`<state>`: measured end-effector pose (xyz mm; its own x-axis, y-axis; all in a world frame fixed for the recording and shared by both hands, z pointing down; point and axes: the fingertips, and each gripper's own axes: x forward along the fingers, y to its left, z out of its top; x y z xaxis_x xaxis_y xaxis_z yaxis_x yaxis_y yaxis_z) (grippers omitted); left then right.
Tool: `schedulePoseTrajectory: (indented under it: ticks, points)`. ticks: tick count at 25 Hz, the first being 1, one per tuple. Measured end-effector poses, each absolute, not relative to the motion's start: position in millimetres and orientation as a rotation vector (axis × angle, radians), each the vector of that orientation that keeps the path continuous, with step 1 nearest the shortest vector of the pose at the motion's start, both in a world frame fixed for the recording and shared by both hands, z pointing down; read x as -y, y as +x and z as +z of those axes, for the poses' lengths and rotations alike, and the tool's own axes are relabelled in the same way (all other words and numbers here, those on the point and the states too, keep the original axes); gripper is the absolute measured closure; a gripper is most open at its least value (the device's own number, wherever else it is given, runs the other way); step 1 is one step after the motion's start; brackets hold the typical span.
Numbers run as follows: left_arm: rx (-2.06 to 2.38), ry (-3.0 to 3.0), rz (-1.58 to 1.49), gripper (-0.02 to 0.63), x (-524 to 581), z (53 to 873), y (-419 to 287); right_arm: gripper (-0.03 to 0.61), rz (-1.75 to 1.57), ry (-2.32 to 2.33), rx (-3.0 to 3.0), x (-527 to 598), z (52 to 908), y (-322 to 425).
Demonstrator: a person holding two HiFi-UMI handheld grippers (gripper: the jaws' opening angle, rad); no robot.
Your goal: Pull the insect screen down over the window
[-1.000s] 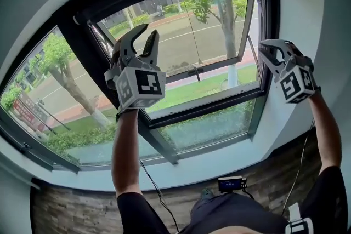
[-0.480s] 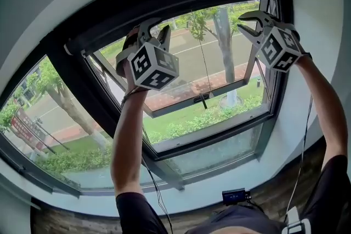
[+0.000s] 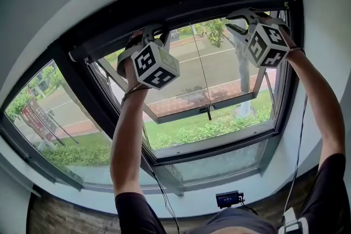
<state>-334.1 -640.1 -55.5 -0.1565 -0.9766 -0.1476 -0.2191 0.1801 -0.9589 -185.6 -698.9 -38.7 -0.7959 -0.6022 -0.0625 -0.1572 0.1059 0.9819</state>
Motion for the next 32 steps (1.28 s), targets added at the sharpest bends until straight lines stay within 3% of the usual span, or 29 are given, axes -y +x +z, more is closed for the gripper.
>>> schedulePoseTrajectory:
  ticks: [16,32]
  points:
    - [-1.513,-0.999,-1.283,0.581,647.6,-51.0,-338.3,0.522,-1.755,0.784,1.923,725.6,-56.7,-194.9]
    - [-1.449,-1.142,-1.386,0.589,631.3,-4.6,-336.5,0.555,-1.716,0.600,1.763,713.0,-7.5,-199.4]
